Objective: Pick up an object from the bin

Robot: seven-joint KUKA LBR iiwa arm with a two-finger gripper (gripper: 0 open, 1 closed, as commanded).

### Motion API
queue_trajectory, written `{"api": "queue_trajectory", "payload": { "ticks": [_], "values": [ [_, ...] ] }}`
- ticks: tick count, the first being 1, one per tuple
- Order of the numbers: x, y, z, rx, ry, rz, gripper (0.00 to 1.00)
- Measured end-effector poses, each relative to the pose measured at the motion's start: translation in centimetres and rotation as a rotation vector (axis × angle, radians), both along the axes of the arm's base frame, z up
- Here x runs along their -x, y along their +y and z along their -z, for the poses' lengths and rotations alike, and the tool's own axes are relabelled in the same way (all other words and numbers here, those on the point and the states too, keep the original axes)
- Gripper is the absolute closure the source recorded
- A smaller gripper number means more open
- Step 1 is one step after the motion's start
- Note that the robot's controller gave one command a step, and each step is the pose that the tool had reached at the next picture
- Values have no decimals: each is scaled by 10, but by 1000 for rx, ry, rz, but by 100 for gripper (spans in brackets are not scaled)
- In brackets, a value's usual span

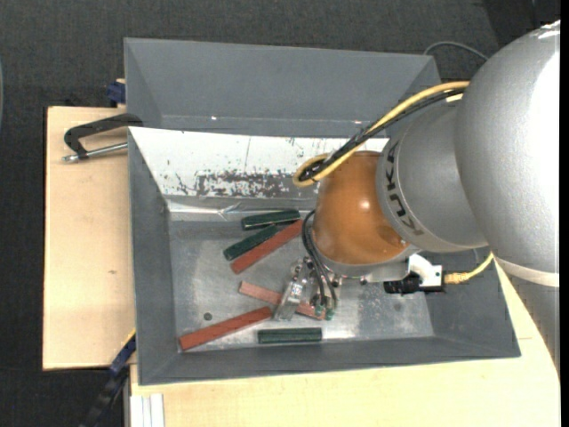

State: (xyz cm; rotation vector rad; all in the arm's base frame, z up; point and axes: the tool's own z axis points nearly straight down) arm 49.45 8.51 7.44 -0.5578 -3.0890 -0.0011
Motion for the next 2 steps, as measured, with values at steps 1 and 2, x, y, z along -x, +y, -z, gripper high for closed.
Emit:
{"api": "queue_trajectory", "payload": {
  "ticks": [1,2],
  "values": [
    [0,0,-14,0,-1,0,100],
    [-1,0,-28,-1,-4,0,100]
  ]
}}
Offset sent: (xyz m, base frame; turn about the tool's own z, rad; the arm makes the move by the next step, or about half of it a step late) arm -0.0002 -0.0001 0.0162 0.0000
